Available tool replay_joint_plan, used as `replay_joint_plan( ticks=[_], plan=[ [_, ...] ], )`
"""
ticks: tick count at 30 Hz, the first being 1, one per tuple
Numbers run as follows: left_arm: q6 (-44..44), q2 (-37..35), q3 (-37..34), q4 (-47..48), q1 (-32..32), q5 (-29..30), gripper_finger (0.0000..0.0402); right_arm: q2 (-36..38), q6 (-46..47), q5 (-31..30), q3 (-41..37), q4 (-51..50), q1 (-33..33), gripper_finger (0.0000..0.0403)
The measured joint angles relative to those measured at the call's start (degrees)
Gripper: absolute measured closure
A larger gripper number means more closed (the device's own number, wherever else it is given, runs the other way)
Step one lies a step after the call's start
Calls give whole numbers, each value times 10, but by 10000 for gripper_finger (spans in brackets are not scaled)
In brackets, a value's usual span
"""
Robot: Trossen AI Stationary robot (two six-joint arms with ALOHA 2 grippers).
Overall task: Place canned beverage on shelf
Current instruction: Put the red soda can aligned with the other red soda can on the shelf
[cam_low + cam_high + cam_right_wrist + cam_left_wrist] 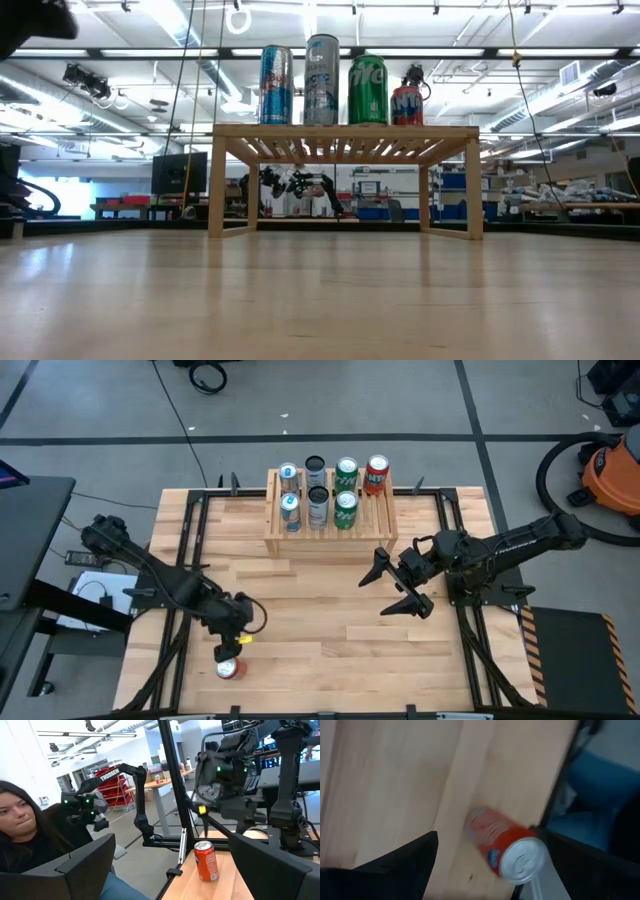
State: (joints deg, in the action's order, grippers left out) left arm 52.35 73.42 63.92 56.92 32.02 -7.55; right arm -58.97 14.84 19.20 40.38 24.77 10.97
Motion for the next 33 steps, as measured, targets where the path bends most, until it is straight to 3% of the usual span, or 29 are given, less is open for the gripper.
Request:
replay_joint_plan(
  ticks=[4,13,20,33],
  plan=[
    [55,26,0,22,20,-2,28,0,0,4,0,0,3,5],
    [145,47,0,-30,69,-9,28,0,0,11,0,-1,3,5],
    [207,47,0,-30,72,-11,28,0,2,13,0,-1,3,5],
    [277,62,0,-30,104,0,28,0,5,15,0,-9,3,5]
  ],
)
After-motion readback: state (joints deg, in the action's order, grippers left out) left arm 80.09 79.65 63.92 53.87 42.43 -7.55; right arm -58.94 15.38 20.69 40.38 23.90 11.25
